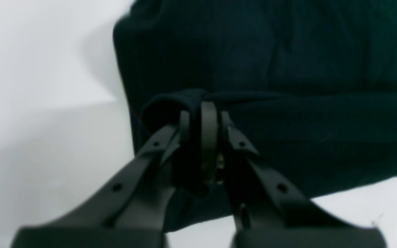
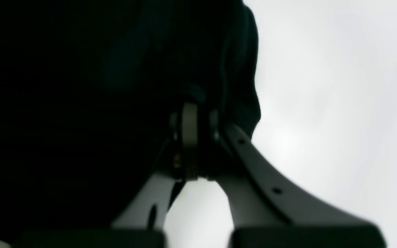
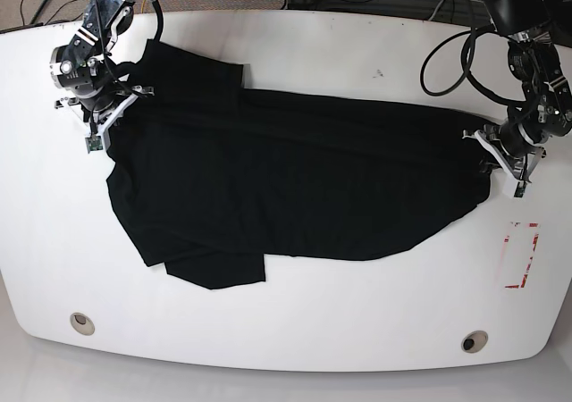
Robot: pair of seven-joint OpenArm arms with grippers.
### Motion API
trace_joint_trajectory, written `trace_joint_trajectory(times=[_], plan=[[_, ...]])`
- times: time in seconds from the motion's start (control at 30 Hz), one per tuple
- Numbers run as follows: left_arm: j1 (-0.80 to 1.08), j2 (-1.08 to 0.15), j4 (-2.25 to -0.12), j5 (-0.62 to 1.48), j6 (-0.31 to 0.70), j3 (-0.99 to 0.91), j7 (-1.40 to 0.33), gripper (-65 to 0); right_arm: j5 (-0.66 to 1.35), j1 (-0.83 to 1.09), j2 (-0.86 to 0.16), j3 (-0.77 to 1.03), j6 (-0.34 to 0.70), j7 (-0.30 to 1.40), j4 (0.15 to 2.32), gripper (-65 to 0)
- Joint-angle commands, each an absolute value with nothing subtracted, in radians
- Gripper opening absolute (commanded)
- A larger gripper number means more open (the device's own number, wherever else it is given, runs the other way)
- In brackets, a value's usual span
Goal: Layout the t-shirt on the table in an organized manner, then fold the t-shirt properly
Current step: 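Release the shirt edge and reposition both grippers along it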
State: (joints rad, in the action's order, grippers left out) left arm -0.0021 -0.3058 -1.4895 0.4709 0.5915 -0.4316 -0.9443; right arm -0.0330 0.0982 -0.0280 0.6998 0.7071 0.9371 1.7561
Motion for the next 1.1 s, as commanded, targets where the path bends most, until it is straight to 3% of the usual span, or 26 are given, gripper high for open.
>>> trace_joint_trajectory(times=[0.0,0.33,0.43,0.57,0.63,0.7,0.8,0.87,0.9,0.93,1.07], plan=[[-0.028,-0.323,-1.497,0.478,0.588,-0.421,-0.921,-64.6,-0.038,0.064,-0.044,0.704,0.698,0.92,1.755,-64.4],[-0.054,-0.329,-1.44,0.478,0.588,-0.374,-0.921,-64.3,-0.038,0.008,-0.065,0.704,0.698,0.918,1.695,-64.4],[-0.064,-0.329,-1.417,0.478,0.588,-0.36,-0.921,-61.7,-0.038,-0.001,-0.074,0.704,0.698,0.918,1.684,-64.2],[-0.064,-0.346,-1.411,0.479,0.588,-0.352,-0.921,-51.0,-0.038,-0.001,-0.088,0.704,0.698,0.918,1.684,-64.2],[-0.064,-0.346,-1.411,0.479,0.588,-0.354,-0.921,-42.1,-0.038,-0.001,-0.093,0.704,0.698,0.918,1.685,-62.5],[-0.064,-0.346,-1.411,0.479,0.588,-0.358,-0.921,-34.9,-0.038,-0.001,-0.093,0.705,0.698,0.918,1.689,-58.5],[-0.064,-0.348,-1.411,0.481,0.587,-0.361,-0.921,-25.7,-0.038,-0.001,-0.093,0.708,0.698,0.918,1.698,-46.5],[-0.064,-0.349,-1.411,0.481,0.587,-0.361,-0.921,-23.5,-0.033,0.004,-0.093,0.711,0.698,0.918,1.719,-34.7],[-0.064,-0.349,-1.411,0.481,0.587,-0.361,-0.921,-23.5,-0.031,0.005,-0.093,0.711,0.698,0.918,1.724,-32.3],[-0.067,-0.349,-1.411,0.481,0.587,-0.361,-0.921,-23.5,-0.03,0.008,-0.088,0.713,0.698,0.92,1.744,-24.7],[-0.085,-0.351,-1.411,0.481,0.587,-0.361,-0.921,-23.2,-0.028,0.028,-0.082,0.713,0.698,0.92,1.799,-8.9]])
